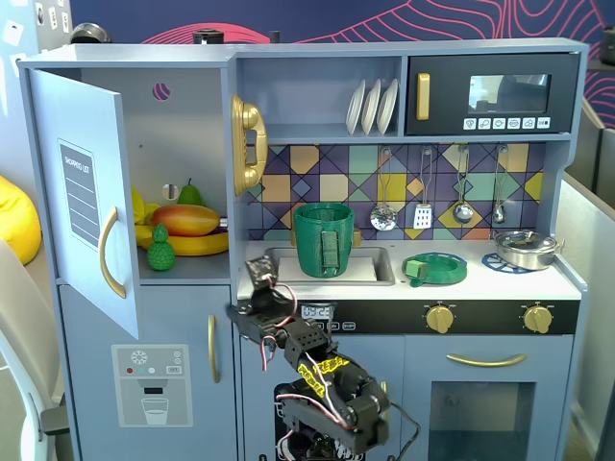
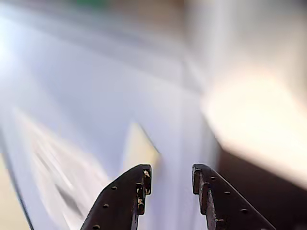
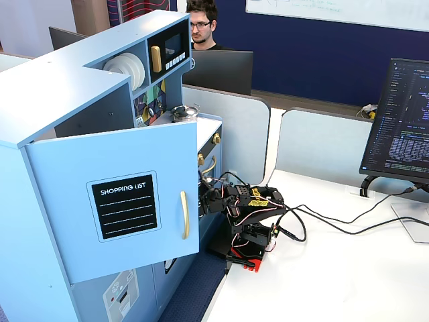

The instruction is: Pick up the green pineapple from the left cabinet and place it in the green recipient

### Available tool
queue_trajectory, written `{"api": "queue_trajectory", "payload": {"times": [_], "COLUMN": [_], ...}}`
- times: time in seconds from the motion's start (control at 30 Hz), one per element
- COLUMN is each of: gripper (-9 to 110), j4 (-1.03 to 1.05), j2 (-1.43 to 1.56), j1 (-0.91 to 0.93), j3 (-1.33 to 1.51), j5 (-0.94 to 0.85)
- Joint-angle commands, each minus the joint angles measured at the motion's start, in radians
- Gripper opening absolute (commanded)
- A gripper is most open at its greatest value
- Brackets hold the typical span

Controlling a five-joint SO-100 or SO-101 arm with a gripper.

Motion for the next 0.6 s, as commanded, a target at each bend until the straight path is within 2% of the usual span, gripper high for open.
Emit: {"api": "queue_trajectory", "payload": {"times": [0.0,0.1,0.2,0.43,0.57], "gripper": [0,0,11,27,30], "j4": [-0.189,-0.172,-0.169,-0.245,-0.273], "j2": [-0.084,-0.124,-0.183,-0.347,-0.439], "j1": [-0.086,-0.115,-0.112,-0.086,-0.074], "j3": [-0.104,-0.169,-0.221,-0.327,-0.394], "j5": [-0.081,-0.084,-0.021,0.114,0.150]}}
